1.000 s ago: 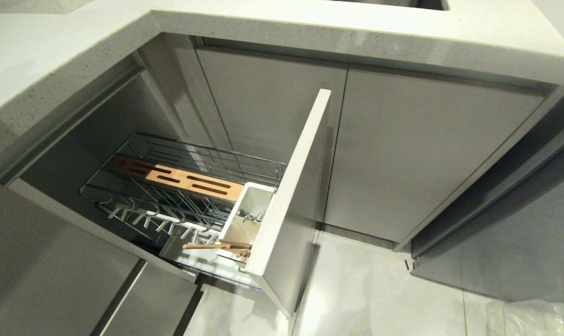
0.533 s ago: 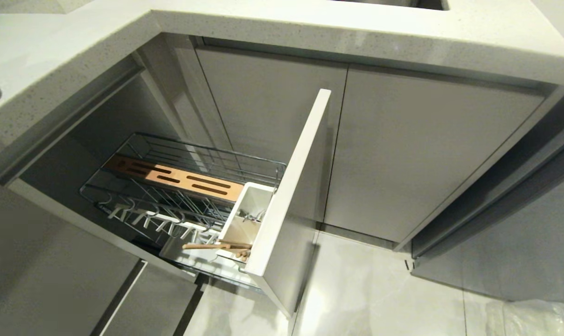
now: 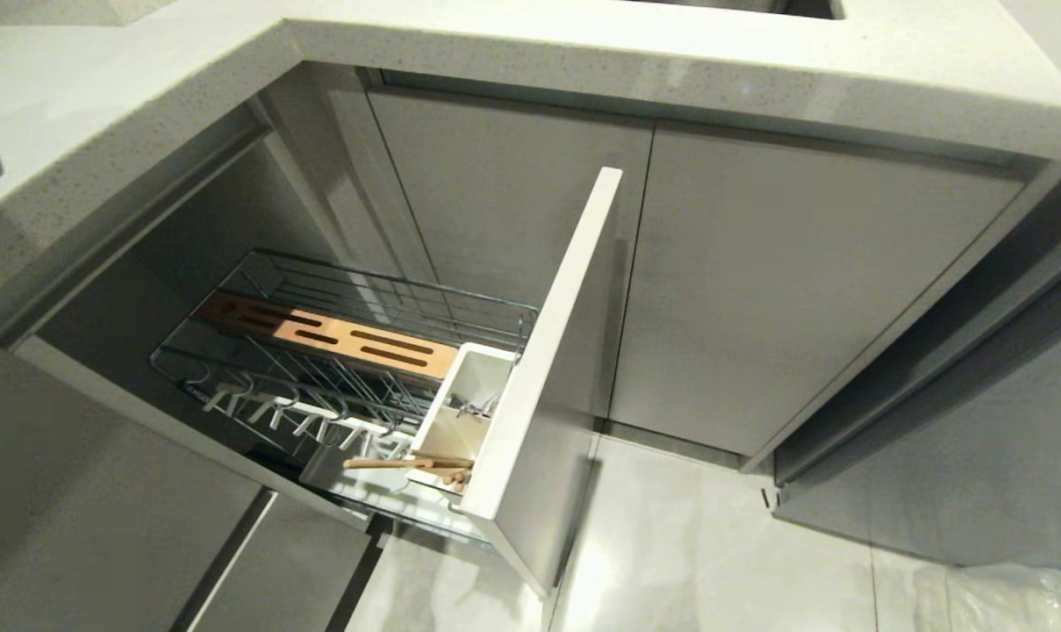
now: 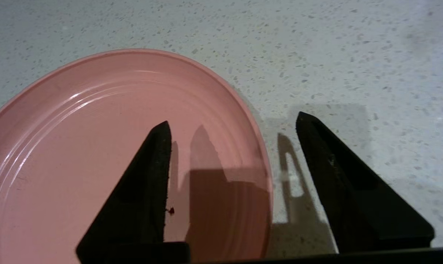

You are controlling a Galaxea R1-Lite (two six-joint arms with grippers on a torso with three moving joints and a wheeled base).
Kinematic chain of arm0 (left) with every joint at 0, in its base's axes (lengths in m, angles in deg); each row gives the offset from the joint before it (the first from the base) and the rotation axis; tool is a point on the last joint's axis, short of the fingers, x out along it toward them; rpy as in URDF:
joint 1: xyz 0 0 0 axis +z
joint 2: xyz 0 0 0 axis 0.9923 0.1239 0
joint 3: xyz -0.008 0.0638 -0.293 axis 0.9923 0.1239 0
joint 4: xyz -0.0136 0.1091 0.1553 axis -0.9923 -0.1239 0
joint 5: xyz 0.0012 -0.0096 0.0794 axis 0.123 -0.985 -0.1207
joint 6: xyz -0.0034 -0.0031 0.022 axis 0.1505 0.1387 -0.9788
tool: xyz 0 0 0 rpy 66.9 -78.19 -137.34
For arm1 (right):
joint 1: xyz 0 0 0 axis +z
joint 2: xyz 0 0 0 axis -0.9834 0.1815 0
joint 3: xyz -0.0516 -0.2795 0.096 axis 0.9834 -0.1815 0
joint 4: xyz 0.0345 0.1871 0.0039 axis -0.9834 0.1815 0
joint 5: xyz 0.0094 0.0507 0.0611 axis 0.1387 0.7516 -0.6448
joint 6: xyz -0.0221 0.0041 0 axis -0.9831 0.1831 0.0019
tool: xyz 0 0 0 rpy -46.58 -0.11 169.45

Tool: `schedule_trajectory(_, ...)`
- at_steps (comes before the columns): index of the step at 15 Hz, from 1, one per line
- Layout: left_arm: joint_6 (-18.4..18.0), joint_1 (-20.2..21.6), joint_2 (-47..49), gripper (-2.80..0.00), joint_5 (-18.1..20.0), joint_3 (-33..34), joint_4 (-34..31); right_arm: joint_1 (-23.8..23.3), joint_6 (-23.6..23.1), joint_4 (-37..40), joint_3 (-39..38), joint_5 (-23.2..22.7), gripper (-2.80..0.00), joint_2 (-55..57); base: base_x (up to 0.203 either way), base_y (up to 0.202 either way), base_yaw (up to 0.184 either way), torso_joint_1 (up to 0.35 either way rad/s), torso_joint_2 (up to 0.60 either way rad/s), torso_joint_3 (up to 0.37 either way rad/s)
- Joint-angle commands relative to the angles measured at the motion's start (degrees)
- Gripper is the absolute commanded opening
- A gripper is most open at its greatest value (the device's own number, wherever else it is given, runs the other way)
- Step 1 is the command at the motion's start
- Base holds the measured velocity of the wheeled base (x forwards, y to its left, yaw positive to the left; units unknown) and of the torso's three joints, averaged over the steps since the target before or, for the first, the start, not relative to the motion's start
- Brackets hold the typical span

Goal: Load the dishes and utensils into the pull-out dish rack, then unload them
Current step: Pick up the plate and place it in the cupboard

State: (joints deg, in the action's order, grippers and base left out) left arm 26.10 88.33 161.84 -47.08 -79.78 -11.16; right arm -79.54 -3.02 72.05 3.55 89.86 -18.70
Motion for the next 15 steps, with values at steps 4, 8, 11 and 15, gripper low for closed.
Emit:
schedule_trajectory(4, 0.02, 0.43, 2.70, 0.00, -1.60, -0.34, -0.57, 0.00, 0.02, 0.00, 0.00, 0.00, -2.80, 0.04, 0.000, 0.000, 0.000, 0.000, 0.00, 0.000)
schedule_trajectory(8, 0.08, 0.79, 3.32, 0.00, -3.38, -1.06, -1.70, 0.00, 0.02, 0.00, 0.00, 0.00, -2.80, 0.04, 0.000, 0.000, 0.000, 0.000, 0.00, 0.000)
schedule_trajectory(11, 0.11, 0.79, 3.68, 0.00, -4.57, -1.27, -2.82, 0.00, 0.02, 0.00, 0.00, 0.00, -2.80, 0.04, 0.000, 0.000, 0.000, 0.000, 0.00, 0.000)
schedule_trajectory(15, 0.26, 0.79, 3.85, 0.00, -4.96, -1.90, -3.32, 0.00, 0.02, 0.00, 0.00, 0.00, -2.80, 0.04, 0.000, 0.000, 0.000, 0.000, 0.00, 0.000)
